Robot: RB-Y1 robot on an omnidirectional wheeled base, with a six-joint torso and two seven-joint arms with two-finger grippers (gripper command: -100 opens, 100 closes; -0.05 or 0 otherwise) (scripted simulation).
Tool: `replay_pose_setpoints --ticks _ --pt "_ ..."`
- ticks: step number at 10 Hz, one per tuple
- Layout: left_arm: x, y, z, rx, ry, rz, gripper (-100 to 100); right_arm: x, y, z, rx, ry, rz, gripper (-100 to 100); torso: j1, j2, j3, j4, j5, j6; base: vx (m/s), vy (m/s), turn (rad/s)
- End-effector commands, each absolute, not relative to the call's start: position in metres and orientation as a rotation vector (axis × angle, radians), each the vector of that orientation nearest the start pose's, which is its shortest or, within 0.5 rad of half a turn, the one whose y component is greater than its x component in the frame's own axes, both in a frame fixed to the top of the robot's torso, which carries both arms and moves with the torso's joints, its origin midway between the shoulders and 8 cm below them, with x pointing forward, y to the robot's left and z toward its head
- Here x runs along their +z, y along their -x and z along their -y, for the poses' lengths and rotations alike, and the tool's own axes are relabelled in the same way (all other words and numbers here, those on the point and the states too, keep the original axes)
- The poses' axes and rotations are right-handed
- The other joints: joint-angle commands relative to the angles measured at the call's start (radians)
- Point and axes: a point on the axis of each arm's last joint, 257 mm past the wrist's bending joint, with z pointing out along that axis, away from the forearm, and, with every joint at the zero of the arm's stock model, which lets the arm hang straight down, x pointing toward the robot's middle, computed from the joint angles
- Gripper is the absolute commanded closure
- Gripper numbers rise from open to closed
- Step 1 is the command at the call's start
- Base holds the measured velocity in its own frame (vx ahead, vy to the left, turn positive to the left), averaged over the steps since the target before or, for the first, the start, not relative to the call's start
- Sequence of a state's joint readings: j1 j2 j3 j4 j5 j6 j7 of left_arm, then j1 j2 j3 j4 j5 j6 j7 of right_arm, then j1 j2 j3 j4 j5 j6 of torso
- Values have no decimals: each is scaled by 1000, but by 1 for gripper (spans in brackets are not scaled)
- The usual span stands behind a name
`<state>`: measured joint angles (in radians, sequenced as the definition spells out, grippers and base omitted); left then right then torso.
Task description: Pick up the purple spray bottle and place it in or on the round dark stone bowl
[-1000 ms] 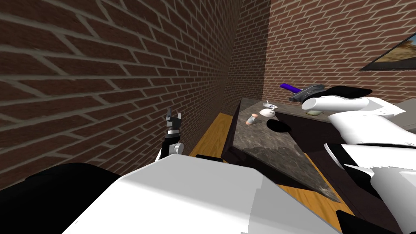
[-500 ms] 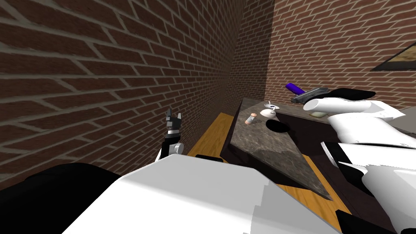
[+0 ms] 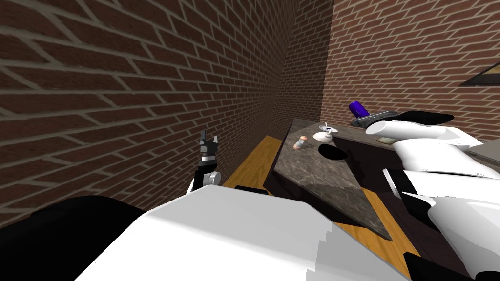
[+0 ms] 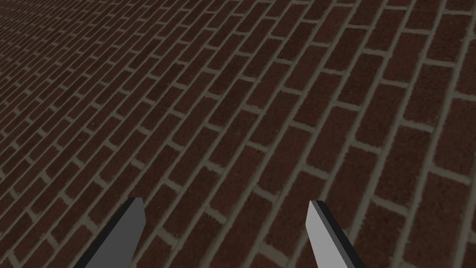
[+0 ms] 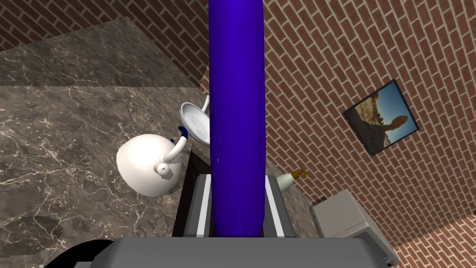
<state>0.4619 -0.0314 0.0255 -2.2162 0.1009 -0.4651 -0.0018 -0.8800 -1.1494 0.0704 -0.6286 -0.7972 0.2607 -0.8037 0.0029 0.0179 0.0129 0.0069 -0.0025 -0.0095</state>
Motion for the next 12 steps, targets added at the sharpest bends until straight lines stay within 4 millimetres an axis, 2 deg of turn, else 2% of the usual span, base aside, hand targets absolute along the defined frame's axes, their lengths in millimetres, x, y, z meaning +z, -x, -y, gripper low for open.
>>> replay_pose_setpoints --ticks 1,2,3,4,5,6,7,8,9,10,12 --pt "1 -361 -302 -1336 793 -561 0 98 -594 723 1394 -1756 -190 100 0 0 0 0 0 0 -40 -45 3" --pt "1 -361 -302 -1336 793 -561 0 82 -589 731 1421 -1807 -103 100 3 0 0 0 1 1 -53 -68 99" --pt "1 -361 -302 -1337 793 -561 0 82 -589 731 1433 -1811 -89 100 2 0 0 0 1 -1 -56 -83 91" --pt "1 -361 -302 -1336 793 -561 0 65 -584 739 1445 -1856 -16 100 2 0 0 0 1 0 -67 -131 147" --pt "1 -361 -302 -1336 793 -561 0 65 -584 739 1465 -1863 11 100 -1 1 0 0 0 -1 -57 -109 86" --pt "1 -361 -302 -1336 793 -561 0 47 -580 746 1471 -1906 80 100 -1 0 0 1 0 0 -58 -95 117" --pt "1 -361 -302 -1336 793 -561 0 47 -580 746 1491 -1912 109 100 0 0 0 0 0 0 -55 -78 67" --pt "1 -361 -302 -1336 793 -561 0 28 -575 751 1509 -1958 202 100 1 0 0 0 0 0 -60 -99 86" --pt "1 -361 -302 -1336 793 -561 0 28 -575 751 1511 -1958 204 100 0 0 0 0 0 0 -46 -83 80" --pt "1 -361 -302 -1336 793 -561 0 9 -571 754 1525 -2001 295 100 1 0 0 1 0 0 -41 -84 131" --pt "1 -361 -302 -1336 793 -561 0 9 -571 754 1525 -2001 295 100 2 -1 0 1 1 0 -27 -54 37"
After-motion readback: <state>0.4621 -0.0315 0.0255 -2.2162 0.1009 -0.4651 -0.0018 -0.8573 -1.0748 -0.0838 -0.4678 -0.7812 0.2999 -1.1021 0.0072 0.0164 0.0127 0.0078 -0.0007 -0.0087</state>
